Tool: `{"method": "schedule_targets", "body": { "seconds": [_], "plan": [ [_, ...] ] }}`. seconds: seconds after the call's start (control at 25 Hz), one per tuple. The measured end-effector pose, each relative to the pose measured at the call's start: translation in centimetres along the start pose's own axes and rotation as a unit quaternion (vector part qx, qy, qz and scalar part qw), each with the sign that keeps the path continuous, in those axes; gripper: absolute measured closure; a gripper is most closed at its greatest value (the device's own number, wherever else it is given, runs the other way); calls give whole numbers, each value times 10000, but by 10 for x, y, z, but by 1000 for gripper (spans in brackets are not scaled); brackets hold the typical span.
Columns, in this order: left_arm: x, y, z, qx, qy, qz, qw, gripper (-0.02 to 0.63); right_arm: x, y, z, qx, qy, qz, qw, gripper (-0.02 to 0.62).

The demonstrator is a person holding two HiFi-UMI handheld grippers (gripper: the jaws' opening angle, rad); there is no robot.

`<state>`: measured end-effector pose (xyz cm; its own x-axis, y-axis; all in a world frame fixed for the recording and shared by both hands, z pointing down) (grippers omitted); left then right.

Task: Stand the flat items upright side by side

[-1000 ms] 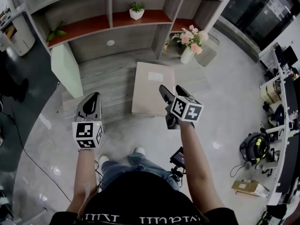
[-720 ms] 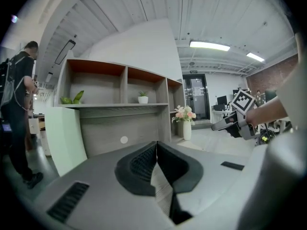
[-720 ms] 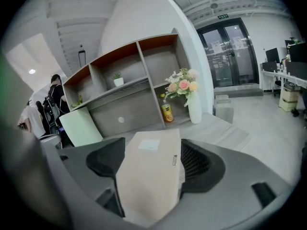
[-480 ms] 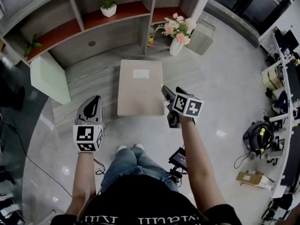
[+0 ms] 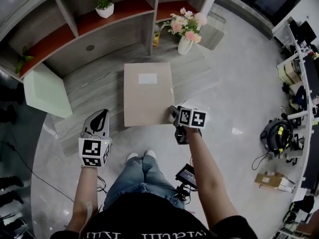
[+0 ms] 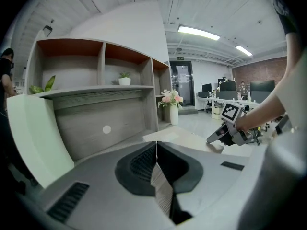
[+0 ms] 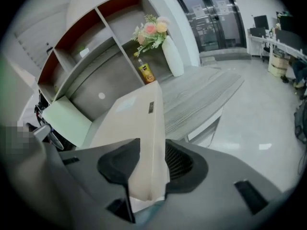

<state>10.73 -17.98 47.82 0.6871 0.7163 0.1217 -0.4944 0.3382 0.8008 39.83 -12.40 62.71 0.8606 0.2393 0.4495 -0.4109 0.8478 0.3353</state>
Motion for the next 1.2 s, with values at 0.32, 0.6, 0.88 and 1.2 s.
{"method": "schedule_targets", "body": {
  "seconds": [0.32,0.6,0.88,1.2],
  "plan": [
    [3,6,7,-97,284,100,9995,594,-30,33,5,-236,-270,340,9988,469],
    [11,1,11,-50,514,245,9984,594,-78,78,19,-981,-953,93,9906,441],
    [17,1,13,-64,649,373,9972,594,-101,105,27,-1466,-1589,97,9763,351],
    [5,11,6,-185,474,283,9983,594,-33,23,20,181,-2273,2477,9416,235]
  ]
}}
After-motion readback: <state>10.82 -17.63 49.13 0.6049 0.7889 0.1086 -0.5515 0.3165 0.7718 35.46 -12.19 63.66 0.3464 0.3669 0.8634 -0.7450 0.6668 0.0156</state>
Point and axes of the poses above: the fingertips, and each gripper's own axes: z forward along the fingers, x to its right, y out of its underside, the point moved 2 cm from there along -z, backward along the fingers, and after that the axes turned 15 degrees about -x, right-handed, at the moved point
